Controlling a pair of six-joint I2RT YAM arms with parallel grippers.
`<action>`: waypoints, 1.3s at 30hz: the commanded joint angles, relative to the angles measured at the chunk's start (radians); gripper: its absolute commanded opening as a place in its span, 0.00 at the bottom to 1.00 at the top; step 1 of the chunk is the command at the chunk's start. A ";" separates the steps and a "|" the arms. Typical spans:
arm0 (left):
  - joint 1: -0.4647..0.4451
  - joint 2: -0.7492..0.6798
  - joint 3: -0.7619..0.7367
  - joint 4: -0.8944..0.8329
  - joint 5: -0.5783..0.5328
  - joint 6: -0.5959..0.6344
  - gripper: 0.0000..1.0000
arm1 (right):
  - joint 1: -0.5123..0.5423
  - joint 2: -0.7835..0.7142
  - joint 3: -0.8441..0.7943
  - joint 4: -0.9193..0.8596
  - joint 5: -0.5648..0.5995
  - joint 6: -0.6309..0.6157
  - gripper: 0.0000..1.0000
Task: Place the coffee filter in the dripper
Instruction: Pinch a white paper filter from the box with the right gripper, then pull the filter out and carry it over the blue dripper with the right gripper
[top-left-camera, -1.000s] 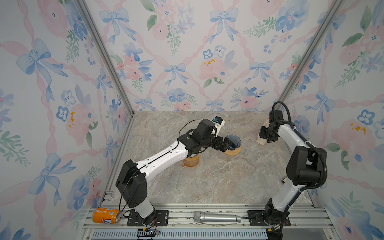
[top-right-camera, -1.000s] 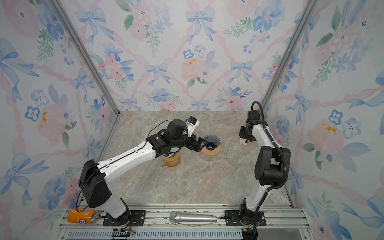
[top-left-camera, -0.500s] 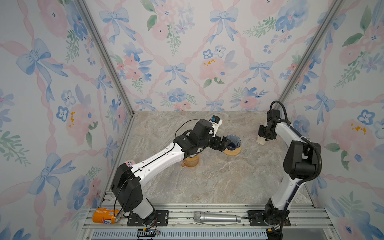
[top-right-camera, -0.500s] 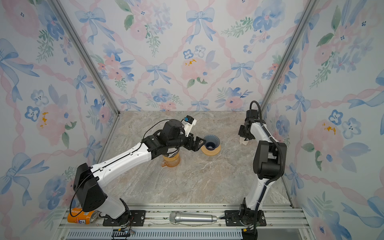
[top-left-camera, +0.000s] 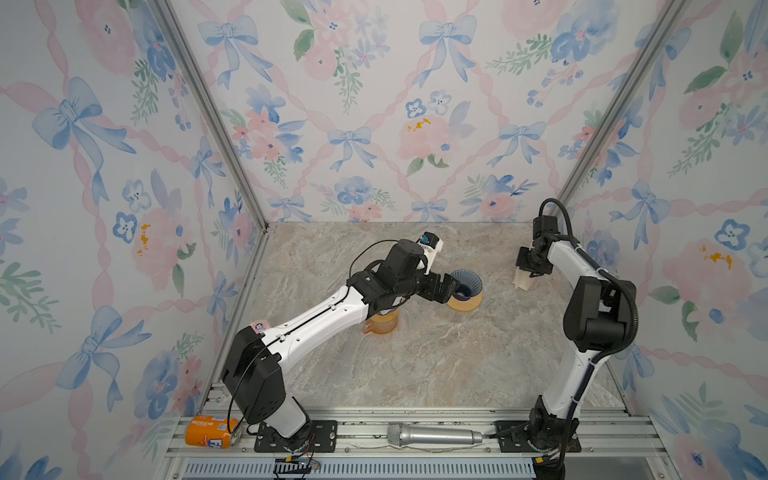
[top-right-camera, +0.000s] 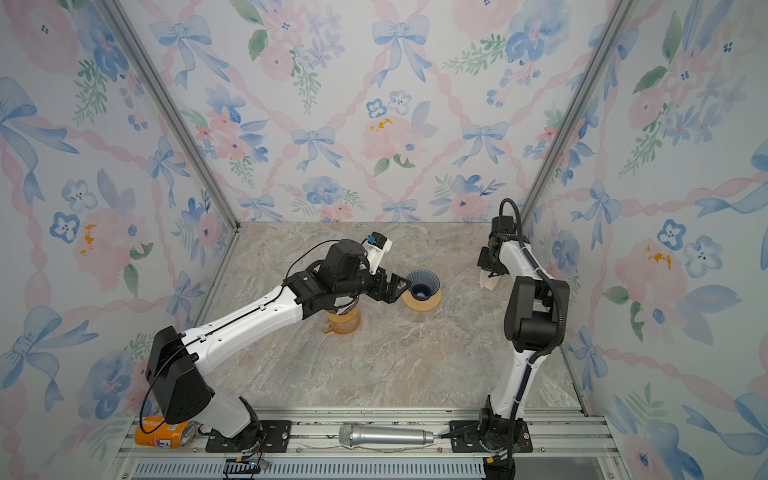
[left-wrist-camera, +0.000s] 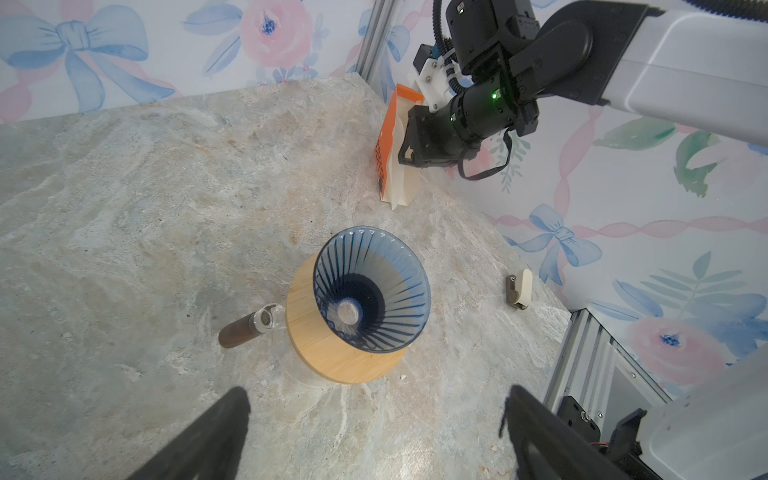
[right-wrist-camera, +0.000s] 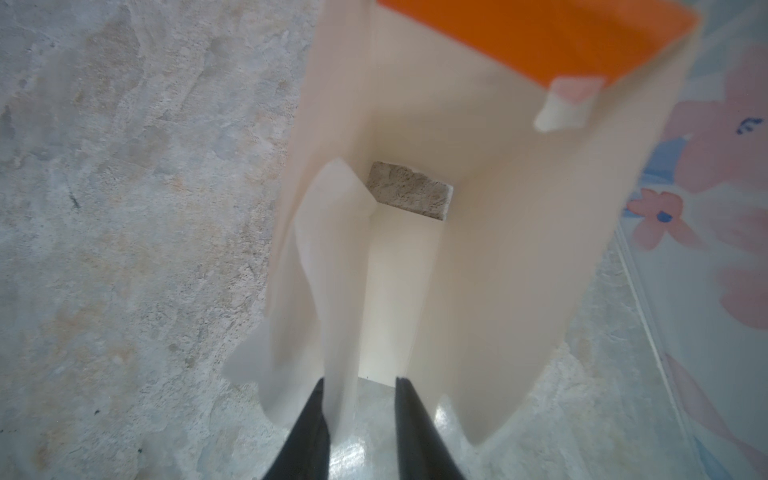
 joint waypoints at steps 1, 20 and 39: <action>0.010 -0.019 -0.011 0.012 -0.006 -0.010 0.97 | 0.004 0.034 0.053 -0.022 0.021 -0.007 0.28; 0.010 -0.011 -0.010 0.012 -0.002 -0.013 0.97 | 0.004 -0.082 -0.016 -0.017 0.014 -0.016 0.00; 0.018 -0.004 0.016 0.012 0.018 0.020 0.97 | 0.016 -0.391 0.004 -0.327 -0.273 -0.007 0.00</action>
